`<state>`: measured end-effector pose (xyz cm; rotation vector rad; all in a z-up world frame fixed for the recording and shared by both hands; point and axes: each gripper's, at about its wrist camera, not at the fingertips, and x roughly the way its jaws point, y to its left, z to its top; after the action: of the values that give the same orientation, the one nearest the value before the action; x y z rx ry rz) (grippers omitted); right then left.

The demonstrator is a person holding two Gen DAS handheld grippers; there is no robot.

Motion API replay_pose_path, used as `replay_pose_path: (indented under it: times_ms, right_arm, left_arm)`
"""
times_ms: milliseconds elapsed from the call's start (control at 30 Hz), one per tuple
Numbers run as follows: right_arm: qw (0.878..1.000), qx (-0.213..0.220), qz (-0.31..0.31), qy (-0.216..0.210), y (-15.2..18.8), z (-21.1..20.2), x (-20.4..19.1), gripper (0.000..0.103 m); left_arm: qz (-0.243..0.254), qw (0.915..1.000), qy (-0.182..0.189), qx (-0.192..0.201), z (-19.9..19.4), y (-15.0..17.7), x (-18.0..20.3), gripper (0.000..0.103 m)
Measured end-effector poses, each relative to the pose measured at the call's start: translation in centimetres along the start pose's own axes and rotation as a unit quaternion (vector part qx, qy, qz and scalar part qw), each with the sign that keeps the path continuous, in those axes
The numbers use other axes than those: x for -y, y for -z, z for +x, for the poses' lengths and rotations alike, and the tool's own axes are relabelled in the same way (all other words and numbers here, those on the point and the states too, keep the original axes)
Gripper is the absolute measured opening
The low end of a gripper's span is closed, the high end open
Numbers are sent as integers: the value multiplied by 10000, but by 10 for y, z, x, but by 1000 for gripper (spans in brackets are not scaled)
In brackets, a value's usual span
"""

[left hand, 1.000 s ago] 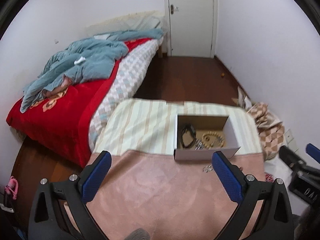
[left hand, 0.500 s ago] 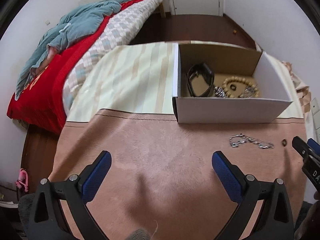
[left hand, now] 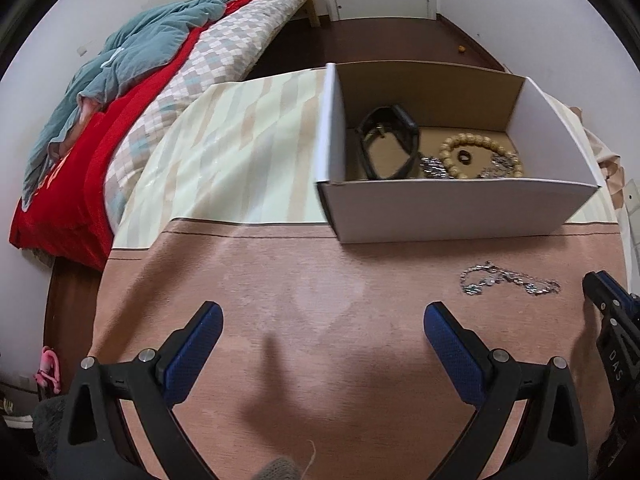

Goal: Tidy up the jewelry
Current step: 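Grasp the thin silver necklace with the left tool while the right tool grasps the second black ring, then carry the necklace and black ring with both tools over the box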

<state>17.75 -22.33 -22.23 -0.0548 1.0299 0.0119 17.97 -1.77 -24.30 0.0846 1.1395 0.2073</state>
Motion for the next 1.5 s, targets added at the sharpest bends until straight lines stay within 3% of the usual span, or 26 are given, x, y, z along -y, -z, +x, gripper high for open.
replay_pose_path:
  times_ms: [333,533,667,933,967,1000,1100,1167,1233,1333,1500]
  right_arm:
    - [9983,129,568,-85,6,-19,39,13]
    - [9965,230,793,-109,3,-24,56,13]
    - [9949,250,976,-82,2,-26,70,13]
    - [9921,192,1232,-96,3,-23,88,13]
    - [9919,193,1252,-102,2,-23,89,13]
    - [9918,193,1262,-107,2,-23,89,13]
    - [9912,197,1302,-130,1,-23,91,13]
    - [9909,198,1322,-142,2,-23,91,13]
    - [9908,207,1327,-149,2,-24,90,13]
    - [9904,249,1350,-188,1,-28,90,13]
    - [9897,373,1353,-276,-2,-38,85,13]
  left_arm:
    - [34,9975,708,39,-6,-5,29,102]
    - [902,9879,1213,335,-21,-11,77,102]
    - [1577,9797,1211,258,-12,-12,105,98]
    - [2025,9698,1353,150,-4,-15,129,95]
    - [2059,9689,1368,126,-4,-13,132,90]
    - [2110,9672,1413,63,-2,-13,134,76]
    - [2083,9648,1606,27,0,-14,134,64]
    - [2046,9614,1839,3,-1,-15,133,44]
    - [2089,9597,1882,20,-4,-15,134,10]
    - [1818,9604,2107,-151,-3,-17,125,4]
    - [1117,9649,2364,-269,-12,-14,88,4]
